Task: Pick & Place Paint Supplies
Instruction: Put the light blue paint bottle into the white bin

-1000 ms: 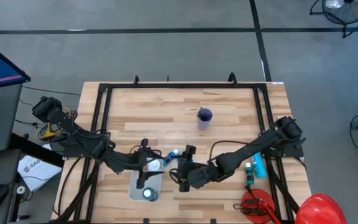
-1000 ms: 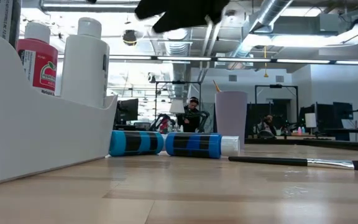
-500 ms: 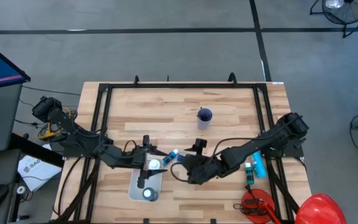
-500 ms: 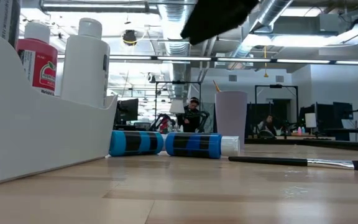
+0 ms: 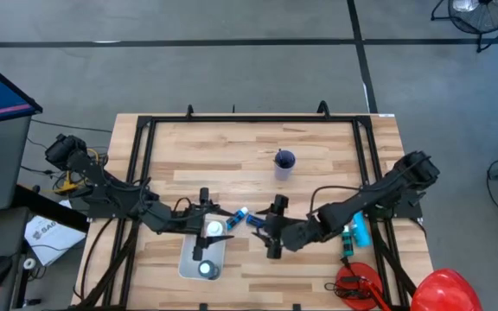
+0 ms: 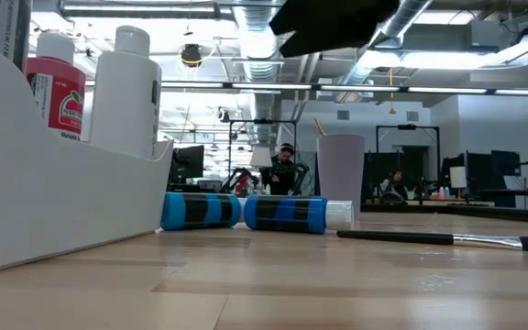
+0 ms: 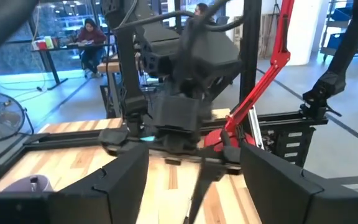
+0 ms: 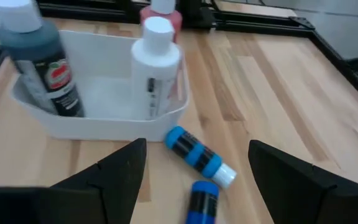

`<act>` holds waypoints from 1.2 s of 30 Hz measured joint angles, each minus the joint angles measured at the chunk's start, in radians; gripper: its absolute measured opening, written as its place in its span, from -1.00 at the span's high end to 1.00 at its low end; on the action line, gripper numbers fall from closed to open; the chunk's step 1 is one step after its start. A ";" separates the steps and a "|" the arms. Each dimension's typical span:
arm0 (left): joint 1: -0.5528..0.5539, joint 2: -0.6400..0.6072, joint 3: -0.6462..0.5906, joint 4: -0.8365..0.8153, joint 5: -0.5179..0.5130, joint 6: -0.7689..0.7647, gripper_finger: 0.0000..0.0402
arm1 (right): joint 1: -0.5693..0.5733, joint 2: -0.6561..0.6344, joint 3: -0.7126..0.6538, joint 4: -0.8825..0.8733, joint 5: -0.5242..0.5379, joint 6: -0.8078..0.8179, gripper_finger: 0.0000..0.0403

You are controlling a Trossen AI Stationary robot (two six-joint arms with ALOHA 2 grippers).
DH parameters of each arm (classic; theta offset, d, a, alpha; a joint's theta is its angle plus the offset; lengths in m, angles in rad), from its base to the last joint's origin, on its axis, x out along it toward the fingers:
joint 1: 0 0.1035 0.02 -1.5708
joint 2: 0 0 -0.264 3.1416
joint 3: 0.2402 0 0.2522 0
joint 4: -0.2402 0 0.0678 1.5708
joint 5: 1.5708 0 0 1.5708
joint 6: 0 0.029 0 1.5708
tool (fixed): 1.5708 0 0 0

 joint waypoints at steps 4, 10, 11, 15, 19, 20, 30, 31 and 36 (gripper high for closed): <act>0.025 0.000 0.000 0.020 0.001 0.037 -0.22 | 0.011 -0.025 -0.012 0.004 0.004 -0.007 -0.37; 0.117 0.048 0.000 0.083 0.114 0.048 -0.22 | 0.032 -0.011 -0.015 -0.022 0.006 -0.011 -0.37; 0.132 0.062 0.000 0.098 0.133 0.047 -0.22 | 0.031 -0.011 -0.016 -0.024 0.008 -0.008 -0.37; 0.189 0.118 0.000 0.149 0.214 0.042 -0.22 | 0.032 -0.012 -0.016 -0.019 0.019 -0.006 -0.37; 0.215 0.143 0.000 0.180 0.277 0.041 -0.22 | 0.046 -0.012 -0.016 -0.036 0.041 -0.003 -0.37; 0.216 0.144 0.000 0.179 0.289 0.041 -0.22 | 0.047 -0.012 -0.016 -0.042 0.042 -0.003 -0.37; 0.217 0.117 0.000 0.082 0.290 0.050 -0.22 | 0.056 -0.119 -0.250 0.224 0.111 0.053 -0.37; 0.217 0.118 0.000 0.078 0.289 0.050 -0.22 | 0.055 -0.137 -0.286 0.273 0.098 0.052 -0.37; 0.221 0.118 0.019 0.002 0.289 0.045 -0.22 | 0.055 -0.216 -0.411 0.463 0.082 0.049 -0.37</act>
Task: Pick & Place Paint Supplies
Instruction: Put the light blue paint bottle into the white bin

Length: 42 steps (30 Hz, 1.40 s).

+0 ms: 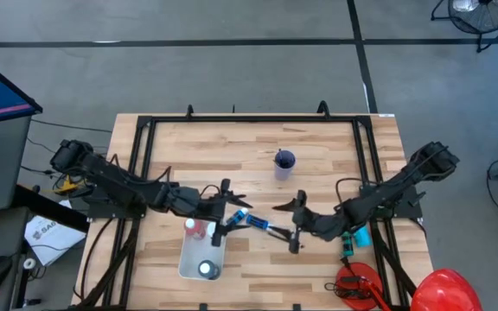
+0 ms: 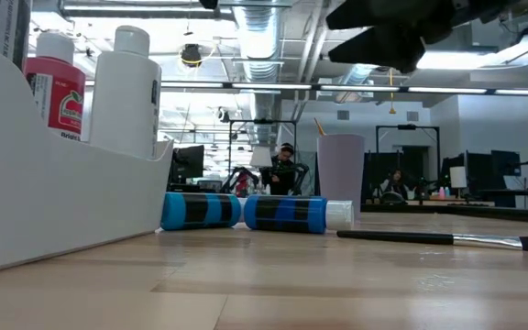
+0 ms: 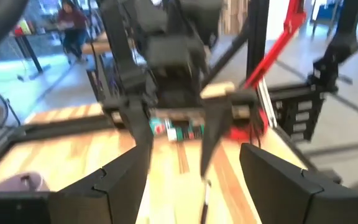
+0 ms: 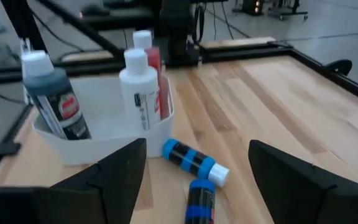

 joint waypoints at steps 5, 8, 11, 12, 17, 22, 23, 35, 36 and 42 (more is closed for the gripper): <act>0.008 0.000 0.035 -0.158 0.044 -0.046 -0.22 | 0.000 -0.034 -0.026 0.016 -0.003 -0.016 -0.37; 0.008 0.000 0.037 -0.170 0.067 -0.050 -0.22 | 0.000 -0.031 -0.026 0.021 -0.002 -0.081 -0.37; 0.008 0.005 0.037 -0.168 0.083 -0.050 -0.22 | 0.000 -0.029 -0.027 0.016 -0.002 -0.111 -0.37; 0.008 0.013 0.041 -0.169 0.084 -0.050 -0.22 | 0.000 -0.029 -0.026 0.013 -0.002 -0.113 -0.37; 0.009 0.085 0.097 -0.185 0.111 -0.049 -0.22 | 0.000 -0.029 -0.027 0.014 -0.001 -0.138 -0.37; 0.023 0.225 0.253 -0.387 0.122 -0.050 -0.22 | 0.000 -0.029 -0.027 0.017 0.000 -0.138 -0.37; 0.023 0.247 0.286 -0.418 0.115 -0.052 -0.22 | 0.000 -0.029 -0.027 0.016 0.000 -0.138 -0.37; 0.018 0.275 0.342 -0.481 -0.049 -0.025 -0.22 | -0.034 -0.028 -0.027 -0.234 -0.032 0.185 -0.37; 0.018 0.275 0.342 -0.485 -0.053 -0.026 -0.22 | -0.039 -0.028 -0.028 -0.250 -0.044 0.194 -0.37; 0.029 0.275 0.341 -0.483 -0.064 -0.026 -0.22 | -0.041 -0.028 -0.027 -0.260 -0.048 0.200 -0.37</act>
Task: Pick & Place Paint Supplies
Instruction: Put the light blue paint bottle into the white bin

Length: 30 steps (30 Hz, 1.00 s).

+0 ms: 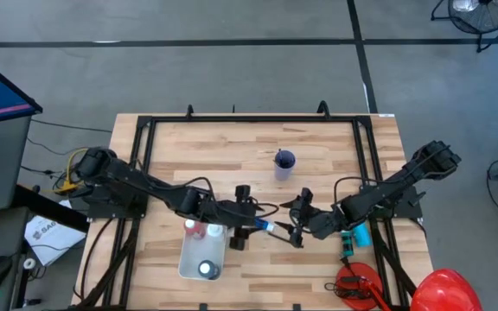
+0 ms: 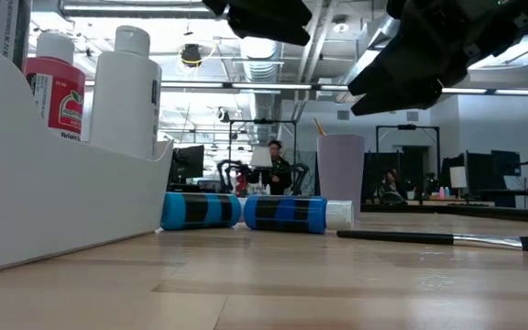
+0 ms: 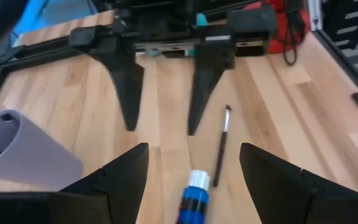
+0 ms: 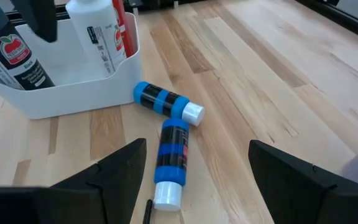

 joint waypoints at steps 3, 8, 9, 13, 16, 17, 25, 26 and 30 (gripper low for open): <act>0.011 0.000 0.000 0.000 -0.047 0.008 -0.22 | 0.004 0.000 0.000 0.001 0.000 0.000 -0.37; 0.027 0.000 0.000 -0.014 0.003 0.025 -0.22 | 0.009 0.000 0.000 0.002 -0.006 0.034 -0.37; 0.031 0.000 0.000 -0.017 0.047 0.013 -0.22 | 0.011 0.000 0.000 -0.002 -0.016 0.044 -0.37; 0.055 0.000 0.000 -0.041 0.223 -0.052 -0.22 | 0.009 0.000 0.000 -0.009 -0.050 0.046 -0.37; 0.081 0.000 0.000 -0.098 0.313 -0.083 -0.22 | 0.010 0.000 0.001 -0.032 -0.055 0.076 -0.37; 0.089 0.000 0.000 -0.114 0.322 -0.087 -0.22 | 0.010 0.000 0.001 -0.050 -0.062 0.090 -0.37; 0.109 0.000 -0.001 -0.121 0.325 -0.081 -0.22 | 0.008 0.000 0.001 -0.154 -0.079 0.168 -0.37; 0.109 0.000 -0.001 -0.119 0.325 -0.080 -0.22 | 0.008 0.000 0.001 -0.156 -0.079 0.168 -0.37; 0.110 0.000 -0.001 -0.103 0.325 -0.080 -0.22 | 0.008 0.000 0.001 -0.158 -0.078 0.168 -0.37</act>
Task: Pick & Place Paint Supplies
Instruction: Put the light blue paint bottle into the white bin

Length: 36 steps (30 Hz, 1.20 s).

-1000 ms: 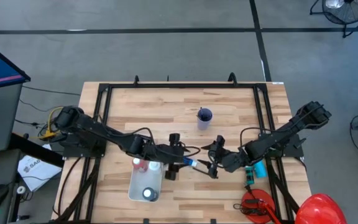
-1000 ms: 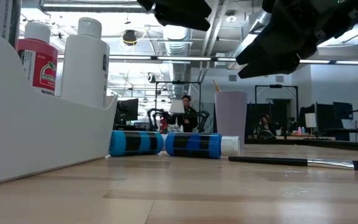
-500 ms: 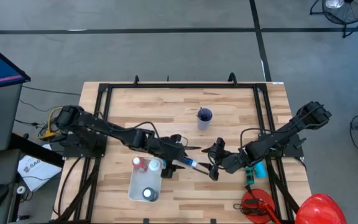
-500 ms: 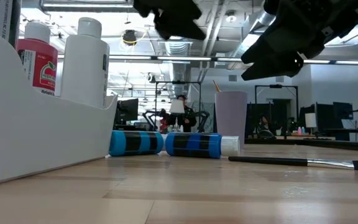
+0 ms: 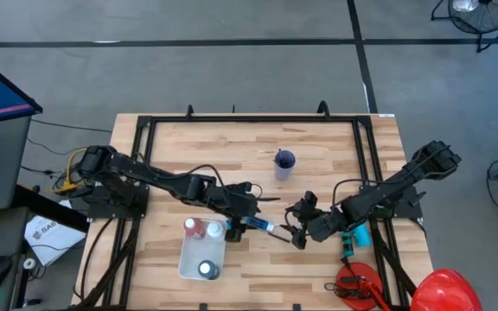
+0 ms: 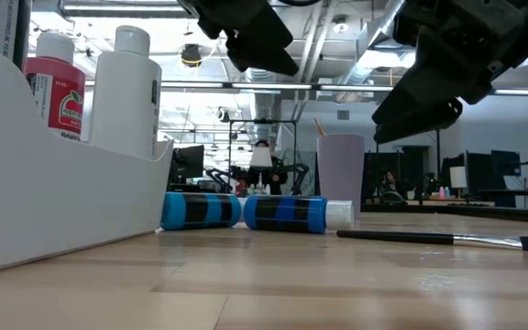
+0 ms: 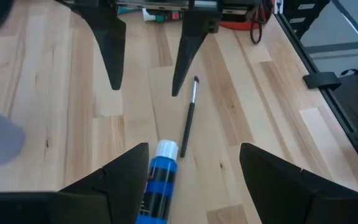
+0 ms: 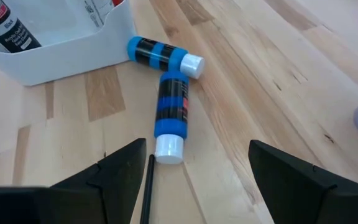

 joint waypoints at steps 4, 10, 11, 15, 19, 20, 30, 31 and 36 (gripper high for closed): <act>0.000 0.000 0.000 0.007 -0.011 0.000 -0.22 | -0.007 0.000 0.000 -0.014 0.000 0.063 -0.37; 0.000 0.000 0.000 0.008 -0.013 -0.001 -0.22 | -0.028 0.000 0.000 -0.121 -0.016 0.232 -0.37; 0.000 0.000 0.000 0.008 -0.015 -0.001 -0.22 | -0.036 0.000 0.000 -0.141 -0.035 0.260 -0.37; 0.000 0.000 0.000 0.010 -0.015 -0.003 -0.22 | -0.062 0.000 0.000 -0.220 -0.100 0.352 -0.37; 0.000 0.000 0.000 0.011 -0.015 -0.003 -0.22 | -0.074 0.000 0.000 -0.281 -0.118 0.422 -0.37; 0.000 0.000 0.000 0.011 -0.015 -0.003 -0.22 | -0.074 0.000 0.000 -0.290 -0.128 0.438 -0.37; 0.000 0.000 0.000 0.030 -0.015 -0.004 -0.22 | -0.099 -0.001 0.132 -0.588 -0.324 0.507 -0.37; 0.000 0.000 0.000 0.031 -0.015 -0.006 -0.22 | -0.099 -0.001 0.152 -0.626 -0.341 0.516 -0.37; -0.004 0.000 0.000 0.034 -0.015 -0.022 -0.22 | -0.094 -0.001 0.266 -0.823 -0.398 0.550 -0.37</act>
